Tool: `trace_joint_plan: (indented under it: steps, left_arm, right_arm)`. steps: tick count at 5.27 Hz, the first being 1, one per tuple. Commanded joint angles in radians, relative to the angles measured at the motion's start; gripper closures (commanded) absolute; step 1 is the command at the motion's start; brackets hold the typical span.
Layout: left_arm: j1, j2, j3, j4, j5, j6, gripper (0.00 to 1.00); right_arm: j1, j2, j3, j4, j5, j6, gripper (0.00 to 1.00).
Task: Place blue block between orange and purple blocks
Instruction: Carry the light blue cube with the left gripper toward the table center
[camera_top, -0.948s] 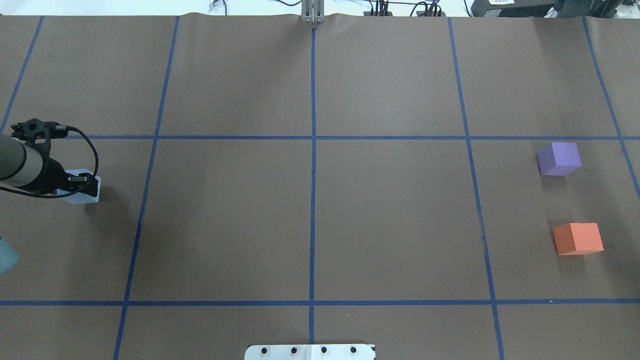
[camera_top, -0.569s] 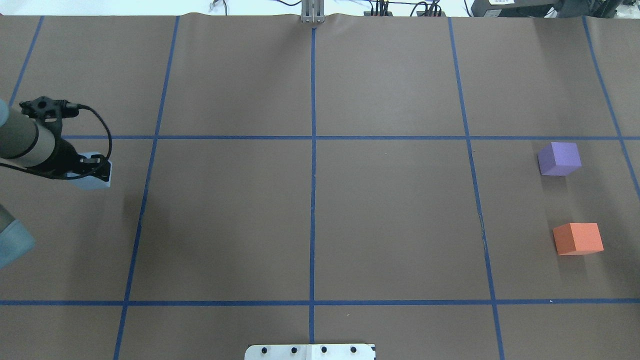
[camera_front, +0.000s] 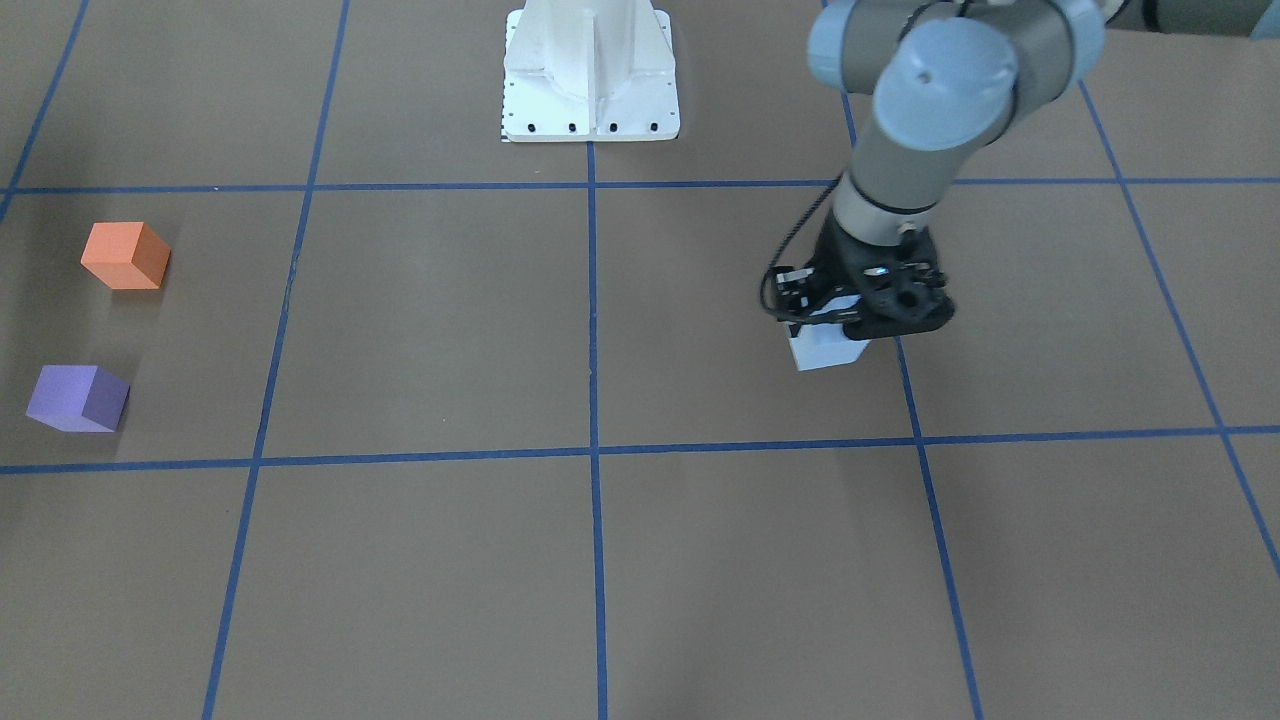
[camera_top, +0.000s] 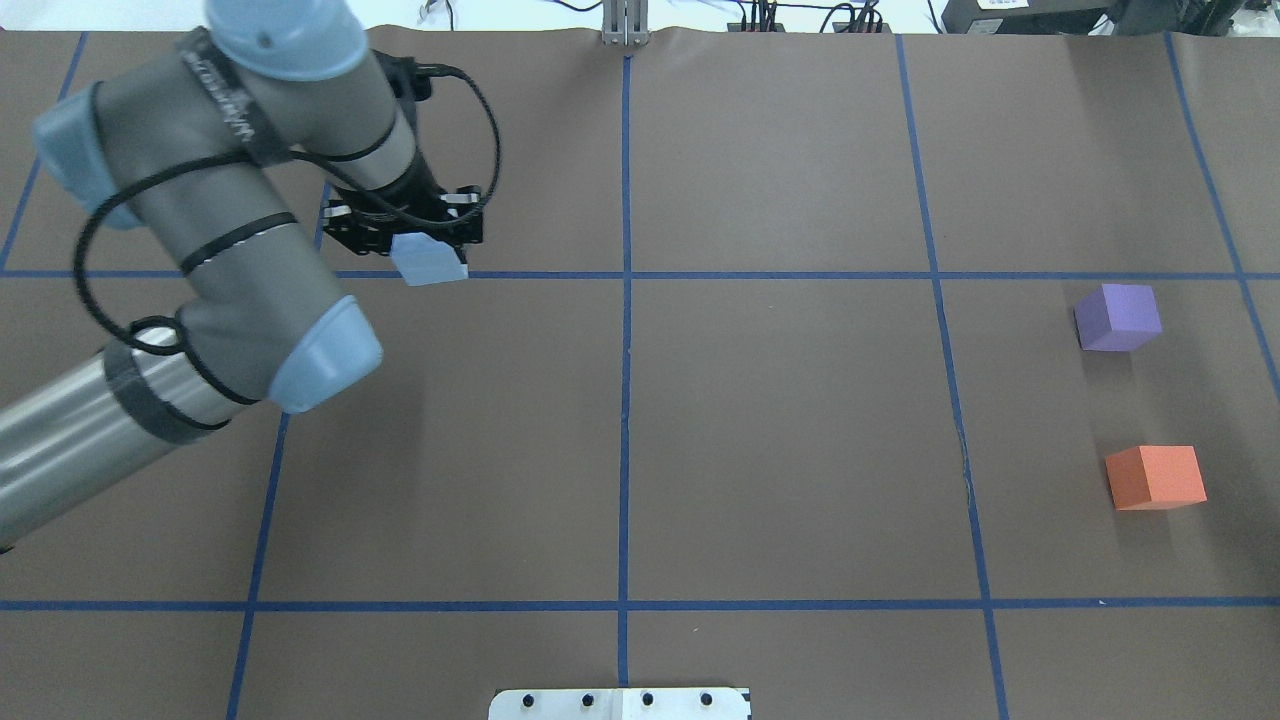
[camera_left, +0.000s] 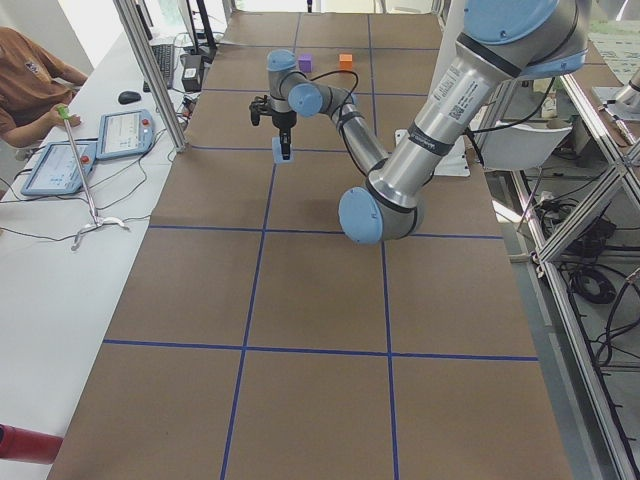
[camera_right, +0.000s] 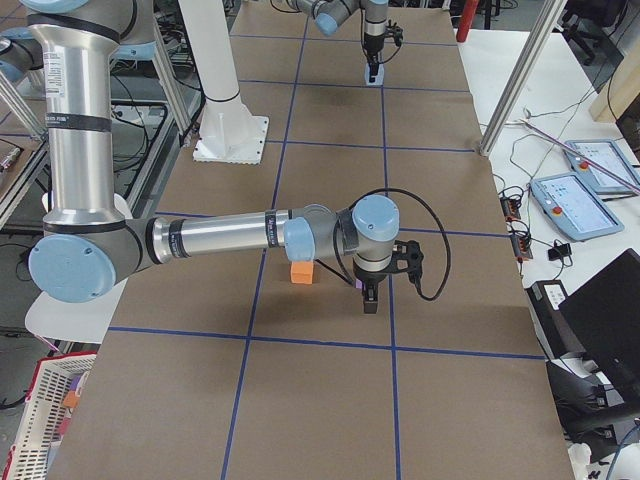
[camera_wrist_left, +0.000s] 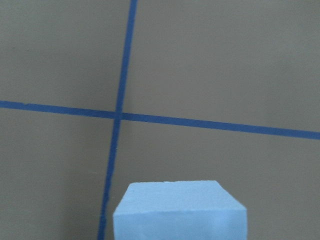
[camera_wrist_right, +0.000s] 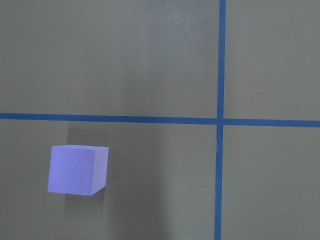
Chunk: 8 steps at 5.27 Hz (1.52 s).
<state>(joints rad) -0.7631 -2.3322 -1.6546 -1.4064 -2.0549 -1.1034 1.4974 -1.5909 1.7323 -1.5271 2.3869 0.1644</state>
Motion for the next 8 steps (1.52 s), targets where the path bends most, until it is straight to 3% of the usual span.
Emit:
trace_joint_plan:
  steps: [1,3,6,7,8]
  left_arm:
    - [0.054,-0.131,0.204,-0.151,0.004,-0.013,1.0]
    - [0.143,-0.171,0.347,-0.306,0.1,-0.041,1.0]
    - [0.208,-0.199,0.407,-0.347,0.168,-0.056,1.0]
    - [0.214,-0.216,0.458,-0.391,0.174,-0.053,0.56]
    - [0.215,-0.216,0.461,-0.394,0.176,-0.052,0.01]
  right_arm:
    - [-0.006,0.006,0.001,-0.001,0.005,0.003,0.0]
    - [-0.017,0.014,0.003,-0.001,0.006,0.004,0.0]
    - [-0.017,0.016,0.003,-0.001,0.047,0.003,0.0]
    - [-0.017,0.017,0.003,0.001,0.048,0.003,0.0]
    - [-0.017,0.026,0.003,-0.001,0.049,0.003,0.0]
